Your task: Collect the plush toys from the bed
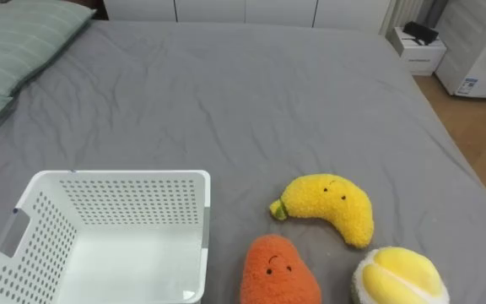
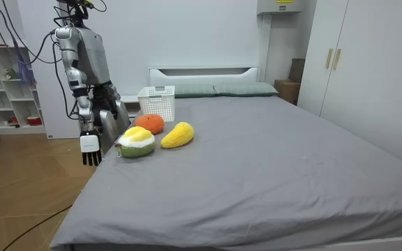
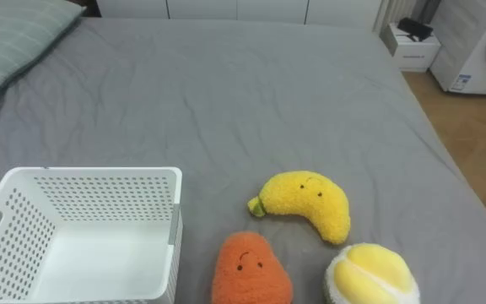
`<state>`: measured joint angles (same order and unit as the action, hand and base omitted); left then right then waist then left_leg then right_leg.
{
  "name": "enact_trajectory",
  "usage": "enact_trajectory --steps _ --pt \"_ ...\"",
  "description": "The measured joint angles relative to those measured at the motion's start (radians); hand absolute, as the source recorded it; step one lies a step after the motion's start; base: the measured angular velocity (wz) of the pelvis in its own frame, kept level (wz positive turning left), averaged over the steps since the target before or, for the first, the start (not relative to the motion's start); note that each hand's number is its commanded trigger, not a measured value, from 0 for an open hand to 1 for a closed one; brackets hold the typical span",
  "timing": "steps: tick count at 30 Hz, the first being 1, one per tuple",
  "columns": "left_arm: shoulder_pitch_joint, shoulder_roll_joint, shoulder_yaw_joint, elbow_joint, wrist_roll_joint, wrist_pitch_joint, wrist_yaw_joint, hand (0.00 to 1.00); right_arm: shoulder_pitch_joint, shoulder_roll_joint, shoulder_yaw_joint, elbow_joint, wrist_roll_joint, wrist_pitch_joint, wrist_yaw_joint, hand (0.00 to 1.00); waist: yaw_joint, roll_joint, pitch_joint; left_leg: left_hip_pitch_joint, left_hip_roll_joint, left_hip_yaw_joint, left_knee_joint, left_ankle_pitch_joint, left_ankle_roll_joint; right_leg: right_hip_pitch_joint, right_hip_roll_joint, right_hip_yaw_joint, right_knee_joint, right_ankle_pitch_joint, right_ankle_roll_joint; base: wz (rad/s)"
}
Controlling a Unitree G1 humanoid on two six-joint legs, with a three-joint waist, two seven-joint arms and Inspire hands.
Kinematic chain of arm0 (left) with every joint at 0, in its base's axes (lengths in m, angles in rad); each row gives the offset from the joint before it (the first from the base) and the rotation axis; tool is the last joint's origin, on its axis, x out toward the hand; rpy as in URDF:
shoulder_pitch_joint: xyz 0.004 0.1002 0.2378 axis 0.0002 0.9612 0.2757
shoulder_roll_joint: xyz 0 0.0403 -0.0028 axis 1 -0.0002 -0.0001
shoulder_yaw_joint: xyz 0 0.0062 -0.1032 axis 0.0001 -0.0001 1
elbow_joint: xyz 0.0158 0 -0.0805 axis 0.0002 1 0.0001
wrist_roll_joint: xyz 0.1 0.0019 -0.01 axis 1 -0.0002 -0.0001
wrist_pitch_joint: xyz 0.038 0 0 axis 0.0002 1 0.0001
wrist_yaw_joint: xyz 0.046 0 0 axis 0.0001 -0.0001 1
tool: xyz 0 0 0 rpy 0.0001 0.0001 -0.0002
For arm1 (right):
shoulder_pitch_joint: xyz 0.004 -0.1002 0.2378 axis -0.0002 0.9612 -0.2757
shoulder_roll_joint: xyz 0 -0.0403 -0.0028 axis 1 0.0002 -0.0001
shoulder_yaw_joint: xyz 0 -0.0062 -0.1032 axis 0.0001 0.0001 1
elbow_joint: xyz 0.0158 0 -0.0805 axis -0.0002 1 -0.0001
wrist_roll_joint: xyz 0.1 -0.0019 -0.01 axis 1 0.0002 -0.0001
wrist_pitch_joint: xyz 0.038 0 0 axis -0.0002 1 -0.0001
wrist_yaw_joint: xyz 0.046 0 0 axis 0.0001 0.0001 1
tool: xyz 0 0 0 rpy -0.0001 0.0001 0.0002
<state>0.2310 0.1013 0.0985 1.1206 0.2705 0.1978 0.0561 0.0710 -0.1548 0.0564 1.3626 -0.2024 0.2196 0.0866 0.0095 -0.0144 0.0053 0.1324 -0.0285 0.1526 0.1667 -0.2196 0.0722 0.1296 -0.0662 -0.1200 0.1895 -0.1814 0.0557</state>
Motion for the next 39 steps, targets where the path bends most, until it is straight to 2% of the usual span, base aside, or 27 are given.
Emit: enact_trajectory --steps 11,16,19,21,22,24,25,27,28,30,31,33,37,38,39 --pt "0.000 0.000 0.000 0.000 -0.001 0.000 0.000 0.00 0.001 0.000 0.000 0.002 0.003 0.001 0.001 0.00 0.000 0.000 0.0003 0.000 0.000 0.000 0.000 0.000 0.000 0.000 0.001 0.004 0.000 0.000 0.000 0.00" --pt "-0.001 0.000 0.006 -0.002 -0.003 0.012 0.000 0.00 0.007 -0.001 -0.007 0.003 0.087 0.010 -0.007 0.00 -0.001 -0.004 -0.0008 0.002 0.000 0.001 0.000 0.000 0.000 0.000 0.001 0.006 0.000 0.000 0.000 0.00" --pt "-0.001 -0.001 0.036 -0.001 -0.001 0.013 0.000 0.00 0.027 -0.001 -0.058 0.015 0.207 0.011 -0.032 0.00 -0.001 -0.006 -0.0006 0.003 0.001 0.000 -0.001 0.000 -0.001 0.003 0.003 0.007 -0.001 0.000 0.000 0.00" --pt "0.001 0.000 0.079 -0.001 -0.003 0.013 0.001 0.00 0.039 -0.003 -0.117 0.041 0.288 0.012 -0.051 0.00 -0.005 -0.007 0.0011 0.011 0.001 0.000 -0.005 0.001 -0.001 0.008 0.004 0.010 -0.004 0.000 0.000 0.00" --pt "0.001 0.001 0.109 -0.002 -0.003 0.014 0.002 0.00 0.053 -0.007 -0.178 0.042 0.340 0.013 -0.060 0.00 -0.009 -0.008 0.0011 0.012 0.002 0.000 -0.004 0.001 -0.002 0.009 0.004 0.009 -0.004 0.000 0.000 0.00" --pt "0.002 0.004 0.168 -0.001 -0.005 0.013 0.002 0.00 0.071 -0.026 -0.298 0.041 0.438 0.014 -0.079 0.00 -0.030 -0.017 -0.0015 0.010 0.002 0.001 -0.004 0.001 -0.002 0.008 0.003 0.008 -0.002 0.000 0.000 0.00" --pt "0.002 0.006 0.176 0.000 -0.006 0.014 0.002 0.00 0.071 -0.034 -0.324 0.041 0.463 0.014 -0.085 0.00 -0.038 -0.018 -0.0007 0.010 0.001 0.001 -0.004 0.001 -0.002 0.007 0.002 0.008 -0.002 0.000 0.000 -0.05" --pt "0.000 0.032 0.176 -0.003 -0.005 0.010 0.001 0.00 0.063 -0.078 -0.405 0.027 0.531 0.013 -0.108 0.00 -0.057 -0.033 -0.0026 0.010 0.002 0.008 -0.005 0.002 -0.003 0.002 0.004 0.016 -0.003 -0.001 -0.001 -0.10" --pt "-0.003 0.040 0.176 -0.004 -0.005 0.008 0.001 0.00 0.060 -0.088 -0.416 0.015 0.545 0.012 -0.118 0.00 -0.059 -0.036 -0.0017 0.010 0.003 0.012 -0.005 0.002 -0.003 -0.001 0.004 0.020 -0.002 -0.001 -0.002 -0.13" --pt "-0.020 0.070 0.184 -0.004 -0.005 -0.004 0.001 0.00 0.030 -0.138 -0.457 -0.023 0.587 -0.002 -0.151 0.00 -0.062 -0.048 0.0008 0.009 0.005 0.026 -0.006 0.003 -0.004 -0.008 0.008 0.032 -0.003 0.000 -0.002 -0.16" --pt "-0.023 0.075 0.190 -0.004 -0.005 -0.007 0.001 0.00 0.017 -0.151 -0.465 -0.038 0.586 -0.002 -0.164 0.00 -0.062 -0.051 0.0010 0.010 0.007 0.033 -0.006 0.003 -0.004 -0.010 0.009 0.035 -0.003 0.001 -0.003 -0.23" --pt "-0.028 0.077 0.201 0.000 -0.005 -0.006 0.004 0.00 -0.020 -0.188 -0.481 -0.130 0.597 -0.031 -0.215 0.00 -0.063 -0.057 0.0016 0.001 0.007 0.040 -0.004 0.003 -0.004 -0.023 0.009 0.038 -0.004 0.005 -0.002 -0.15" --pt "-0.022 0.078 0.192 -0.011 -0.006 -0.017 0.016 0.00 -0.040 -0.197 -0.480 -0.337 0.587 -0.058 -0.276 0.00 -0.061 -0.066 0.0040 -0.010 0.014 0.045 -0.004 0.004 -0.005 -0.035 0.016 0.039 -0.003 0.014 -0.003 0.00" --pt "-0.024 0.078 0.192 -0.017 -0.006 -0.022 0.016 0.00 -0.046 -0.195 -0.478 -0.429 0.584 -0.057 -0.292 0.00 -0.056 -0.068 -0.0037 -0.020 0.016 0.049 -0.003 0.005 -0.007 -0.048 0.016 0.037 0.000 0.015 -0.005 -0.08" --pt "-0.023 0.078 0.194 -0.020 -0.006 -0.026 0.017 0.00 -0.060 -0.196 -0.472 -0.507 0.575 -0.066 -0.302 0.00 -0.056 -0.061 -0.0059 -0.030 0.018 0.054 -0.002 0.007 -0.009 -0.060 0.017 0.036 -0.001 0.017 -0.007 -0.11"
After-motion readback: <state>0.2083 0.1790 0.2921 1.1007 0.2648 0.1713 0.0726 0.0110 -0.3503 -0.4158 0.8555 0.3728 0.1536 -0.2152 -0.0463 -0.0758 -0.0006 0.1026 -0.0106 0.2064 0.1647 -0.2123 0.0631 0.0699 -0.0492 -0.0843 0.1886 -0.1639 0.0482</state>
